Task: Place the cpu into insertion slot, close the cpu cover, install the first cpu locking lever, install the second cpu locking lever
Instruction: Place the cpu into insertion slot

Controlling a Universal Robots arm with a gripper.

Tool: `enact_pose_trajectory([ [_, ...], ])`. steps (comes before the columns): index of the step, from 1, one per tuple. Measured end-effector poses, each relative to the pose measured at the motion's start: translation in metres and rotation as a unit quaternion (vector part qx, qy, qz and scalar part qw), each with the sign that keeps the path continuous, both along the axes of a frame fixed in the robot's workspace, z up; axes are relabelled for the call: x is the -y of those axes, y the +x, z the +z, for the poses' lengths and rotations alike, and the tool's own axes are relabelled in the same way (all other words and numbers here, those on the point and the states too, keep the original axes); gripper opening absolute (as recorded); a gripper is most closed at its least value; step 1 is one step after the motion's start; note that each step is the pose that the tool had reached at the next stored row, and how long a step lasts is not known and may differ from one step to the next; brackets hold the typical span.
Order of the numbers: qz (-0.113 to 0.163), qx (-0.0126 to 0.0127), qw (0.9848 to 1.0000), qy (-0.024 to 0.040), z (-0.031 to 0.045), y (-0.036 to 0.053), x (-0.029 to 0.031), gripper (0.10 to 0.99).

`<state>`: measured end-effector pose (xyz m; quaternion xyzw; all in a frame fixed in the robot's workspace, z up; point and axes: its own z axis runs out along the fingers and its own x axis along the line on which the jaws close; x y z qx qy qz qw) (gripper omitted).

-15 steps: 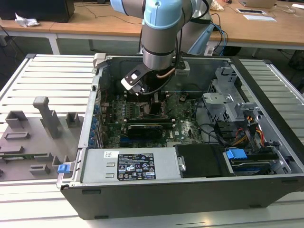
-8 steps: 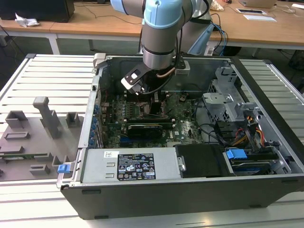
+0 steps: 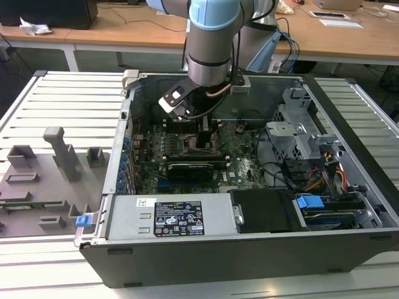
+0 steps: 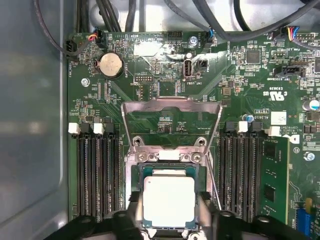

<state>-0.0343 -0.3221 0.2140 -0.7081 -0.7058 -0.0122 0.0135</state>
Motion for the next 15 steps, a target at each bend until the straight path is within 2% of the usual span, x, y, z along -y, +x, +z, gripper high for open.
enact_pose_trajectory([
  [1,0.0,0.0,1.0,-0.001,0.0013,-0.0001,0.0001,0.408],
  [2,0.0,-0.0001,1.0,-0.002,0.0024,0.0,0.0,0.408],
  [3,0.0,-0.0001,1.0,-0.0027,0.0034,0.0,0.0,0.286],
  [4,0.0,0.0,1.0,-0.0029,0.0037,0.0,0.0,0.227],
  [5,0.0,-0.0001,1.0,-0.0031,0.0043,0.0,0.0001,0.227],
  [7,0.0,-0.0001,1.0,-0.0035,0.0059,0.0,0.0001,0.106],
  [15,0.0,-0.0001,1.0,-0.0035,0.0116,0.0,0.0001,0.106],
])
